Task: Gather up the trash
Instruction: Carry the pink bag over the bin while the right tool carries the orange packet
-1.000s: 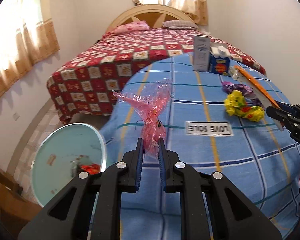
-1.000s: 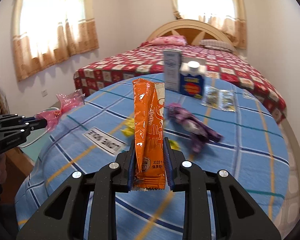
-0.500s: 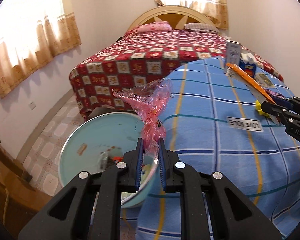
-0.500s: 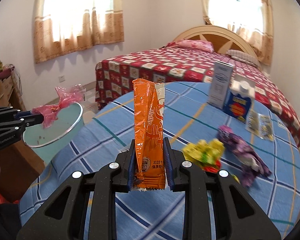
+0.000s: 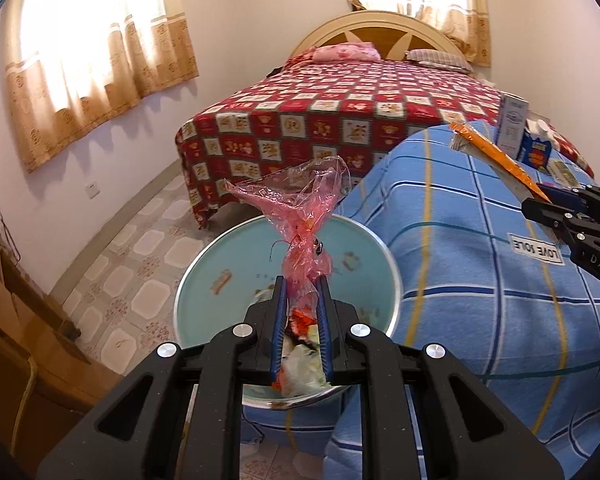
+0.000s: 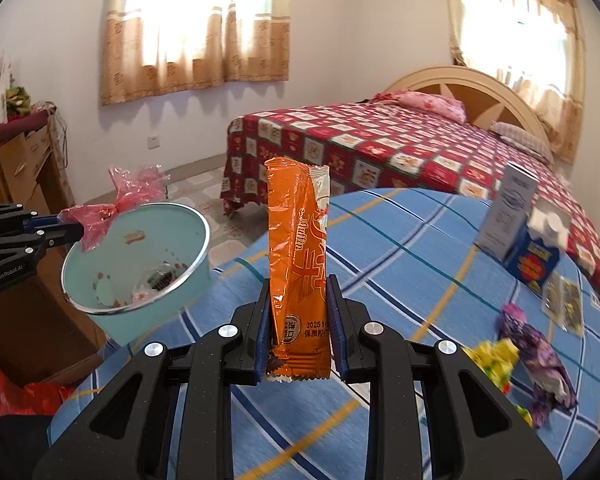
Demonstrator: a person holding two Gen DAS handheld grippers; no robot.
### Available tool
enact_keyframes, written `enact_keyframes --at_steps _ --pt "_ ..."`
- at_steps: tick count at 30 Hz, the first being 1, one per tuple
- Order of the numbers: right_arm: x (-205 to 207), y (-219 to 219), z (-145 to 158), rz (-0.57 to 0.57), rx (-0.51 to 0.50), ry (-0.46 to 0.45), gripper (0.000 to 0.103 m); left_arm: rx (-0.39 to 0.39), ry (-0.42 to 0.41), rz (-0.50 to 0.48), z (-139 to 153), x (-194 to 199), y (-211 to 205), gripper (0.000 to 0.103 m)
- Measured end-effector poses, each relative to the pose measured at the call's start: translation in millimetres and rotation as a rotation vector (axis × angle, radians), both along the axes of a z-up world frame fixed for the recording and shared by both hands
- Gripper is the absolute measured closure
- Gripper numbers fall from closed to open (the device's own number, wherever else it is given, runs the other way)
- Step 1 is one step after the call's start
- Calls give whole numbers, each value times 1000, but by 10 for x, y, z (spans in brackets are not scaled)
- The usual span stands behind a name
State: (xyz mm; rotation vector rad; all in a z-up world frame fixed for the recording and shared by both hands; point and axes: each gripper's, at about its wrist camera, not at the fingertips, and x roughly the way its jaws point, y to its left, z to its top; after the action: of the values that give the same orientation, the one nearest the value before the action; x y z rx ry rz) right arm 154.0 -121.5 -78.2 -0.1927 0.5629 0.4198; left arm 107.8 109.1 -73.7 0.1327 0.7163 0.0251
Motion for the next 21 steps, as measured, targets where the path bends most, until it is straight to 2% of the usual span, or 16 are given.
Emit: enact_keyframes --at_steps 21 --pt "77 657 49 127 -53 -22 77 -11 13 93 -51 -71 516 89"
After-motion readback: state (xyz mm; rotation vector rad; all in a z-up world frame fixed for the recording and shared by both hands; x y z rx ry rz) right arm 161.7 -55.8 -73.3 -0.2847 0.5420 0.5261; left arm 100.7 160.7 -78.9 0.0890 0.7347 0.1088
